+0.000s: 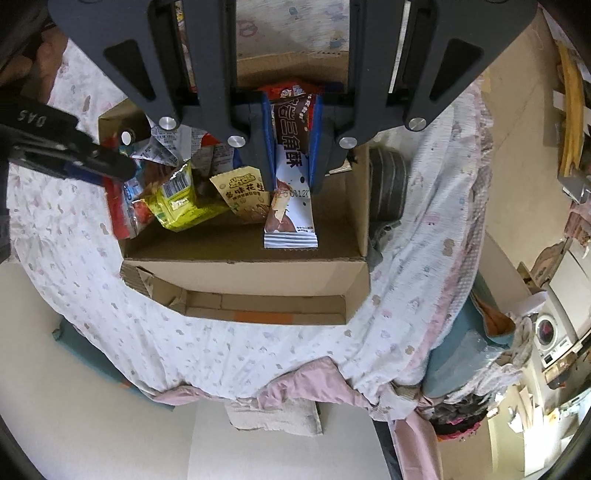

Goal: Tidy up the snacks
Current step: 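Carry the chocolate wafer into the box with the left gripper while the right gripper carries the red pouch in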

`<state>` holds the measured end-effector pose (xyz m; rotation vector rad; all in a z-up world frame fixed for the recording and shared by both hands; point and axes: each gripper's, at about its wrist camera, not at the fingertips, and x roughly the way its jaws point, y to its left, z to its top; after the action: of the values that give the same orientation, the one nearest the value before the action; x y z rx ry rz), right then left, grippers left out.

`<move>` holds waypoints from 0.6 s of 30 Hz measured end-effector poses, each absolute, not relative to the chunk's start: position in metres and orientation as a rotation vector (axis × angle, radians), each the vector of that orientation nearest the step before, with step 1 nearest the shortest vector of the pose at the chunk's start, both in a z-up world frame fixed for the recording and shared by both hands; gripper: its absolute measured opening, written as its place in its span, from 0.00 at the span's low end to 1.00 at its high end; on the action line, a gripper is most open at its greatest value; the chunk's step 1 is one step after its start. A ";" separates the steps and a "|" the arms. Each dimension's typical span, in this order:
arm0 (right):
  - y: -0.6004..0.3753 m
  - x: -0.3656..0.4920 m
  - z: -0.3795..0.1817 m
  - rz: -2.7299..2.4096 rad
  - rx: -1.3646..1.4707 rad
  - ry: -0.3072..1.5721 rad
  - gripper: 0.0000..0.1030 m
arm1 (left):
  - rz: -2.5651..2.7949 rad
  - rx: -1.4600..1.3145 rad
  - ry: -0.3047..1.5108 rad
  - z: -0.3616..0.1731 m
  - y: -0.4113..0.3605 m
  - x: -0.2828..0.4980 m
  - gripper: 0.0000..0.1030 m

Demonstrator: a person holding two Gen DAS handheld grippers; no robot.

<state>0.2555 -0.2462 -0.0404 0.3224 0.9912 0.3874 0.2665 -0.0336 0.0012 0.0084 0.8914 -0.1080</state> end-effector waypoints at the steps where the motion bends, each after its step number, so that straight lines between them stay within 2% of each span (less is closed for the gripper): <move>1: -0.245 0.257 -0.043 0.390 0.326 1.001 0.46 | -0.112 0.008 0.901 -0.001 -0.035 0.268 0.13; 18: -0.238 0.257 -0.059 0.419 0.338 1.077 0.49 | -0.122 -0.001 0.958 -0.014 -0.038 0.271 0.14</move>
<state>0.2566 -0.2377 -0.0587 0.3381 1.0772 0.4187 0.2706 -0.0381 -0.0141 -0.0014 0.9575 -0.1223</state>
